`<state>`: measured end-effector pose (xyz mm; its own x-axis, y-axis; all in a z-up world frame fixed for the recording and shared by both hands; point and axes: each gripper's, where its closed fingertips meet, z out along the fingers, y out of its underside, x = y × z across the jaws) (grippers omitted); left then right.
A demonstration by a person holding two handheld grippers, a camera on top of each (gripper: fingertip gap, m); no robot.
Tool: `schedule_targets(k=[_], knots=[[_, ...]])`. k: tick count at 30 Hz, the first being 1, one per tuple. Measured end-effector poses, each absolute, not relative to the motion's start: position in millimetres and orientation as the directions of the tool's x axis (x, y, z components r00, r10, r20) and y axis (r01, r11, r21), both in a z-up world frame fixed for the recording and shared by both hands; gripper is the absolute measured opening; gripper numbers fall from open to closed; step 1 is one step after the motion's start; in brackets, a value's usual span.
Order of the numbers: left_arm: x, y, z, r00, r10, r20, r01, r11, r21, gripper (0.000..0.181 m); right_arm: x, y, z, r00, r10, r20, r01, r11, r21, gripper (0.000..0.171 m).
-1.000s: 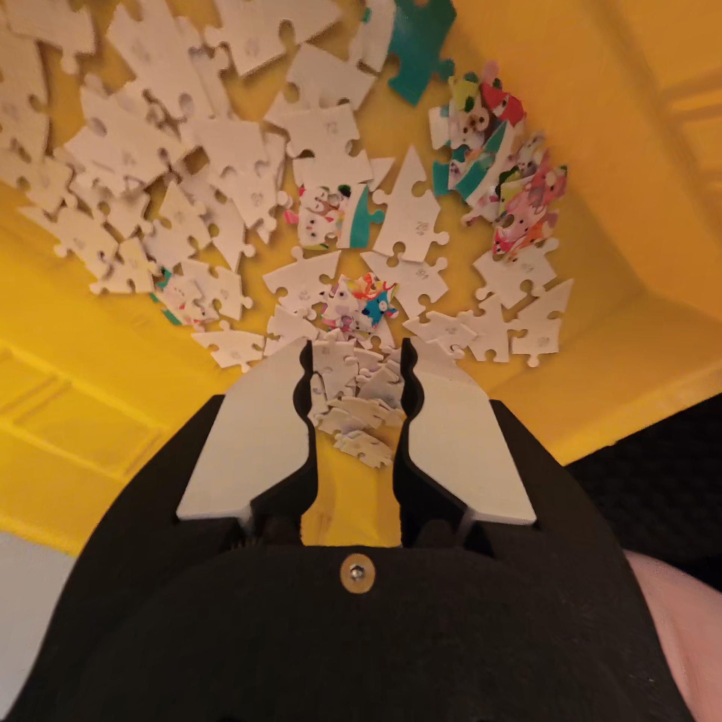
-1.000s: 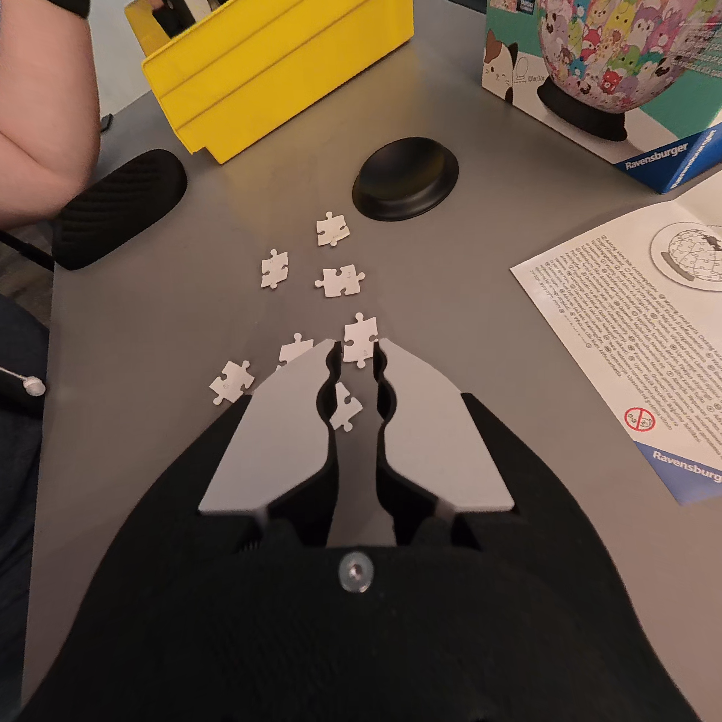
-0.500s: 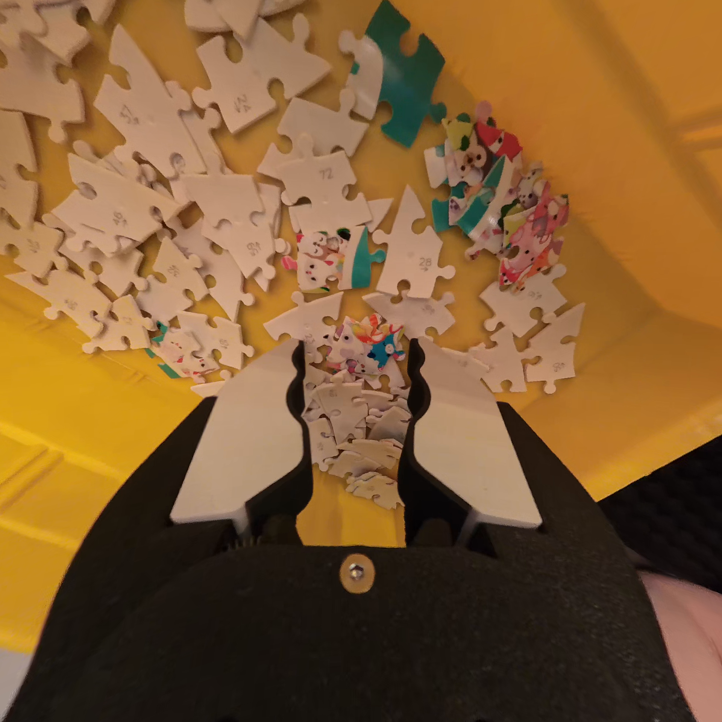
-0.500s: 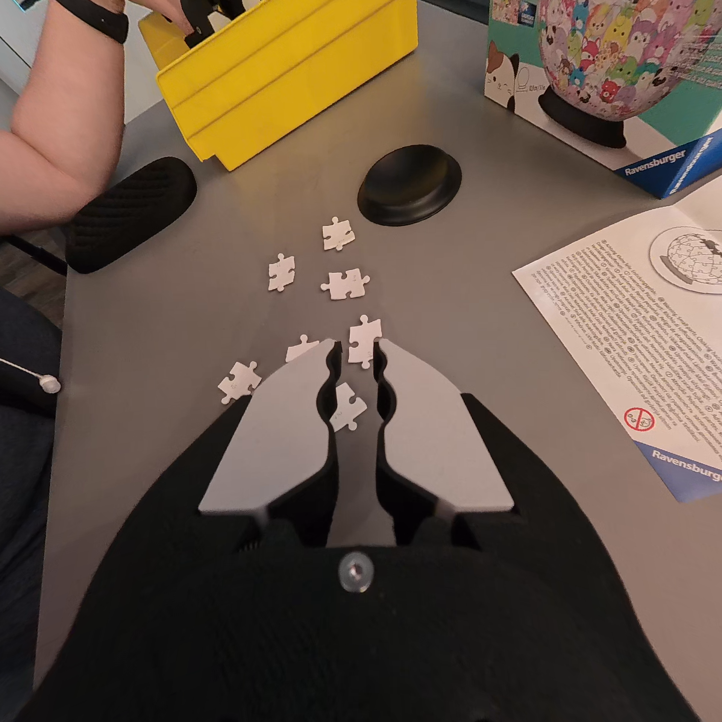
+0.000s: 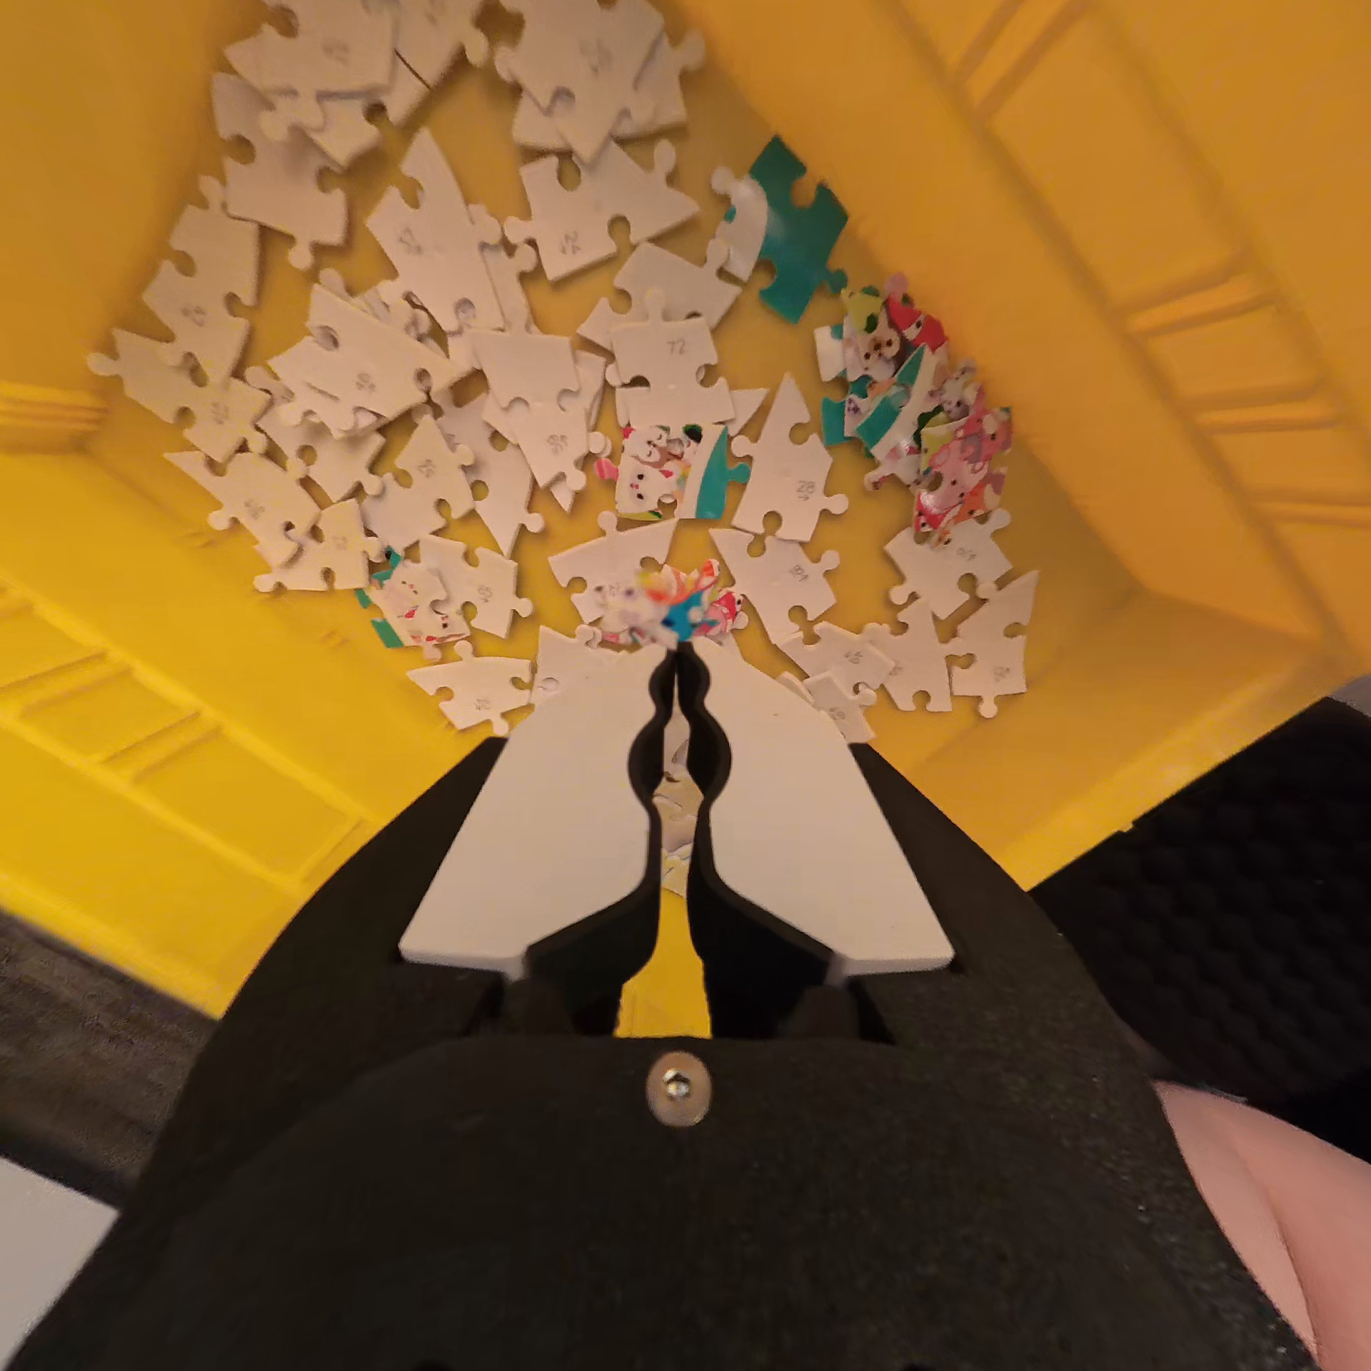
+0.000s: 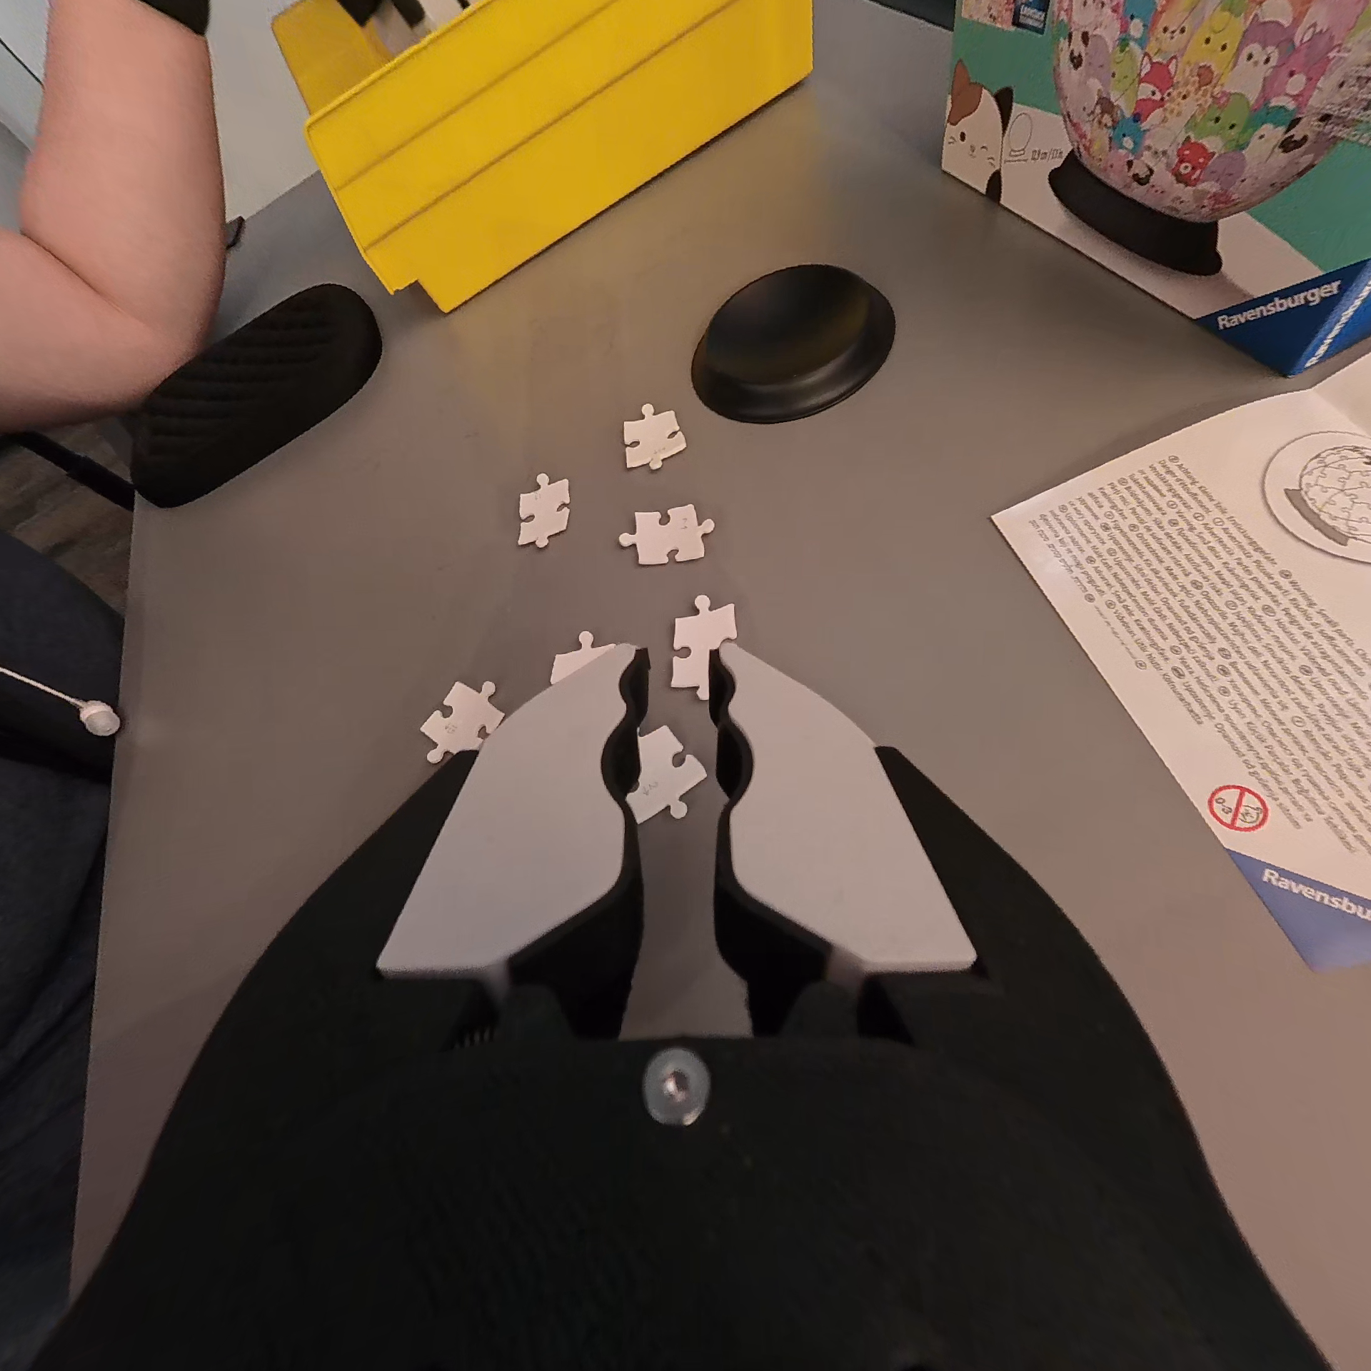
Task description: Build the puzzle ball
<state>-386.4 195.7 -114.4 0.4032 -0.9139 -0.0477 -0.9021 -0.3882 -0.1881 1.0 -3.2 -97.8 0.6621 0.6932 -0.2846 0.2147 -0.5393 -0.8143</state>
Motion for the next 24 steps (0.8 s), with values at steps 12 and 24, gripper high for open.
schedule_targets(k=[12, 24], knots=[[-391.7, 205.6, -92.8, 0.534, -0.846, -0.011, -0.813, -0.510, -0.280, 0.000, -1.4, -4.1, -99.5, 0.658, 0.698, -0.283, 0.224, -0.540, -0.811, 0.016], [-383.0, 196.7, -121.1, 0.374, -0.925, -0.069, -0.918, -0.359, -0.170, 0.026, -5.0, -7.5, -107.9, 0.653, 0.709, -0.266, 0.277, -0.550, -0.788, 0.017]])
